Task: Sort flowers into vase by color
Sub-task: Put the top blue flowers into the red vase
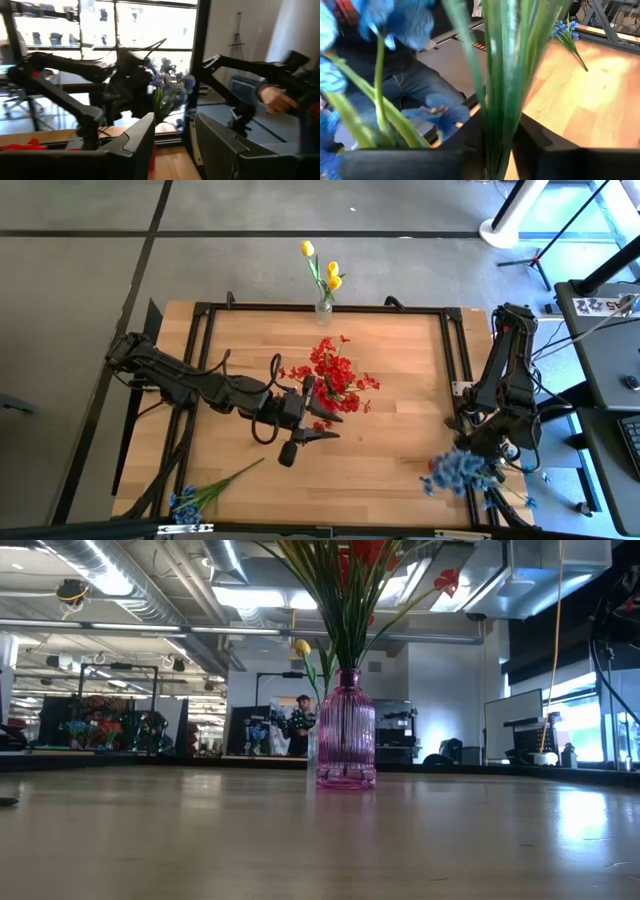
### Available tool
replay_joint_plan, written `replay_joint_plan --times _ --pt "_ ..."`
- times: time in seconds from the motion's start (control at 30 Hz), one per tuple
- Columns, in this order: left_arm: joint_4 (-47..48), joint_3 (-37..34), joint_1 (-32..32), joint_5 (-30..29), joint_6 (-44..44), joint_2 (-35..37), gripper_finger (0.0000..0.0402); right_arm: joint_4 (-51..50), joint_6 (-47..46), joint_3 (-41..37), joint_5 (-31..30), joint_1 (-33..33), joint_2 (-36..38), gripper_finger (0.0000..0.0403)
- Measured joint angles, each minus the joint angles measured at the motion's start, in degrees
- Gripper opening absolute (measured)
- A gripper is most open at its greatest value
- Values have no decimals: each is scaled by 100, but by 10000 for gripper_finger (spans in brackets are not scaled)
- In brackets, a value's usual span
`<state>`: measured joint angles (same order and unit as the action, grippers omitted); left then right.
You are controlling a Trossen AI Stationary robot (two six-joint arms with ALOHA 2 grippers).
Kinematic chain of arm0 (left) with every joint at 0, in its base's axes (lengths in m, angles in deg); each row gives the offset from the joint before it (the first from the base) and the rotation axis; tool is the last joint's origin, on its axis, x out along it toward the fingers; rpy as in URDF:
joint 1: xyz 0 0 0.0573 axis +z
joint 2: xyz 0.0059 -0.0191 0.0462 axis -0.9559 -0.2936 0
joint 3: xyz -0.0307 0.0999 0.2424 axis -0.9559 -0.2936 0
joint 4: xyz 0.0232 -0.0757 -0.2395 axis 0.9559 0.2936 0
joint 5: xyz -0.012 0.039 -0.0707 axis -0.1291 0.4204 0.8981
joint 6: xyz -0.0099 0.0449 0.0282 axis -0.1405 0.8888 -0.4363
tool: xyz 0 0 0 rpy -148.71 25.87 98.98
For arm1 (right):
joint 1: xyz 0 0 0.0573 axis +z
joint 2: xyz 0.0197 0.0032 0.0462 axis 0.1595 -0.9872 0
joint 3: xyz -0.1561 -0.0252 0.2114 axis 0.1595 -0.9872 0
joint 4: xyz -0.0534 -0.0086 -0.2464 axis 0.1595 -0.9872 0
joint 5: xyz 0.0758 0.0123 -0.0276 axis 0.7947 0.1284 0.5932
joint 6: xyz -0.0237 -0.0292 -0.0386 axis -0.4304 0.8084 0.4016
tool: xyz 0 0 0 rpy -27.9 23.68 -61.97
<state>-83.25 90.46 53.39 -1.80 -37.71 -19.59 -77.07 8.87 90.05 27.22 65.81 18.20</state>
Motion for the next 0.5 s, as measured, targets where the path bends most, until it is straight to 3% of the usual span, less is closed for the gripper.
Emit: replay_joint_plan --times 0.27,0.5 --pt "0 0 17 -147 0 0 139 -229 -223 441 -12 -1 1 157" --pt "0 0 13 -145 0 2 139 -216 -171 815 -14 -1 3 176"
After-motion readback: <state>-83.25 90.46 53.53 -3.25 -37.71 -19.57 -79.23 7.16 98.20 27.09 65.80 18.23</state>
